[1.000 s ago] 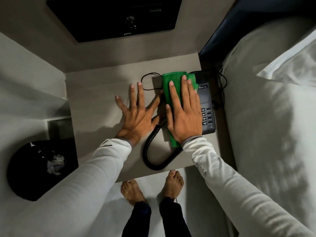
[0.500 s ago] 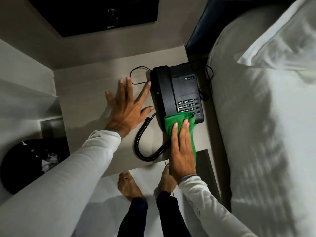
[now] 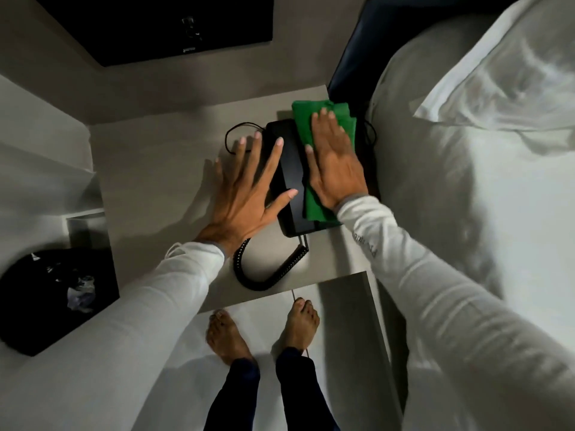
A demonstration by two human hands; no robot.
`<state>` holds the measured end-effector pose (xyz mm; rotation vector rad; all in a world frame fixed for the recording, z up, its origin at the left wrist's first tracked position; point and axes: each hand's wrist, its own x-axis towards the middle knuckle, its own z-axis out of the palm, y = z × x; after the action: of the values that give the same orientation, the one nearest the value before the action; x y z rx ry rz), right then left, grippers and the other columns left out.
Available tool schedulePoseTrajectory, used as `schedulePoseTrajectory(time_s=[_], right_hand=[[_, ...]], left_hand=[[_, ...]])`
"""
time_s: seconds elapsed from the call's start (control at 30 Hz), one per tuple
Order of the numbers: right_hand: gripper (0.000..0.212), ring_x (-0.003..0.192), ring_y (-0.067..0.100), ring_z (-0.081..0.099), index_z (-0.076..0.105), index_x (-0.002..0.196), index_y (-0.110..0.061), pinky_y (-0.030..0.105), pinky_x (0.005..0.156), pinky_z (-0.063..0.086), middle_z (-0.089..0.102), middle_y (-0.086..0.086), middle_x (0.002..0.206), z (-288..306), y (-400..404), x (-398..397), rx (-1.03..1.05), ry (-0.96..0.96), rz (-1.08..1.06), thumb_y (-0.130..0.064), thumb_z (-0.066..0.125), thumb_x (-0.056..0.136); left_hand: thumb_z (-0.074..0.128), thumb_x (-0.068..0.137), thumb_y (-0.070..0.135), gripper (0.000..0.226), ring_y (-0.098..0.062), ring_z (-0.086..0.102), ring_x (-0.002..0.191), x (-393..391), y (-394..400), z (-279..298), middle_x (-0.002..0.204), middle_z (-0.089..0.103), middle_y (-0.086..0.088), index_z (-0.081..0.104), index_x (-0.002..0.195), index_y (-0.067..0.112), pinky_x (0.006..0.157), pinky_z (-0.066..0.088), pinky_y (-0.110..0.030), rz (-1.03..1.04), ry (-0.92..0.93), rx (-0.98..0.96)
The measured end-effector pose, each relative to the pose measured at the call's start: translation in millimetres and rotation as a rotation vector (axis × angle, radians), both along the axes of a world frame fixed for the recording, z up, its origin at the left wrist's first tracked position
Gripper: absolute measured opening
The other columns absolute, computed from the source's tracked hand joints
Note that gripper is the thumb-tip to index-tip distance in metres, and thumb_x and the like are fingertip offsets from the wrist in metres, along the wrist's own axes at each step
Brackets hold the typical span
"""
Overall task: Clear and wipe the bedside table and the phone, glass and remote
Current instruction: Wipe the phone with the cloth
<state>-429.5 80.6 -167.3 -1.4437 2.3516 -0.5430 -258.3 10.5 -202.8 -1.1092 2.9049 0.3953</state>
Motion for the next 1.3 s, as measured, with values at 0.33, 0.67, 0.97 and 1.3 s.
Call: schedulePoseTrajectory(time_s=[0.33, 0.67, 0.97, 1.3], right_hand=[[0.055, 0.157, 0.028, 0.017, 0.028, 0.159, -0.019, 0.049, 0.127, 0.015, 0.022, 0.013, 0.167, -32.5, -5.8, -15.3, 0.023, 0.426, 0.133, -0.038, 0.024, 0.107], [0.061, 0.157, 0.028, 0.013, 0.02, 0.16, -0.023, 0.052, 0.126, 0.016, 0.018, 0.011, 0.169, -51.3, 50.7, 1.6, 0.016, 0.425, 0.103, -0.036, 0.033, 0.102], [0.061, 0.158, 0.031, 0.009, 0.016, 0.161, -0.019, 0.054, 0.127, 0.014, 0.016, 0.016, 0.169, -83.7, 116.3, 43.2, 0.023, 0.427, -0.082, -0.037, 0.028, 0.104], [0.093, 0.155, 0.044, 0.008, 0.022, 0.159, -0.008, 0.065, 0.123, 0.01, 0.014, 0.027, 0.166, -70.3, 171.3, 107.3, 0.283, 0.306, -0.118, -0.051, 0.046, 0.081]], left_hand=[[0.01, 0.085, 0.084, 0.085, -0.038, 0.011, 0.153, 0.5, -4.6, -13.9, 0.166, 0.009, -0.015, 0.0, 0.156, 0.039, 0.101, 0.023, -0.082, 0.028, -0.066, -0.083], [0.009, 0.083, 0.087, 0.087, -0.04, 0.007, 0.153, 0.2, -6.2, -10.0, 0.166, 0.007, -0.018, -0.003, 0.155, 0.042, 0.1, 0.019, -0.085, 0.042, -0.079, -0.079], [0.007, 0.082, 0.086, 0.087, -0.04, 0.008, 0.152, 0.9, -3.7, -10.7, 0.166, 0.007, -0.017, -0.004, 0.155, 0.041, 0.101, 0.018, -0.085, 0.05, -0.039, -0.04], [0.012, 0.083, 0.085, 0.086, -0.041, 0.014, 0.151, 2.8, -0.7, 6.7, 0.165, 0.013, -0.017, 0.001, 0.155, 0.041, 0.102, 0.019, -0.084, 0.045, -0.083, -0.019]])
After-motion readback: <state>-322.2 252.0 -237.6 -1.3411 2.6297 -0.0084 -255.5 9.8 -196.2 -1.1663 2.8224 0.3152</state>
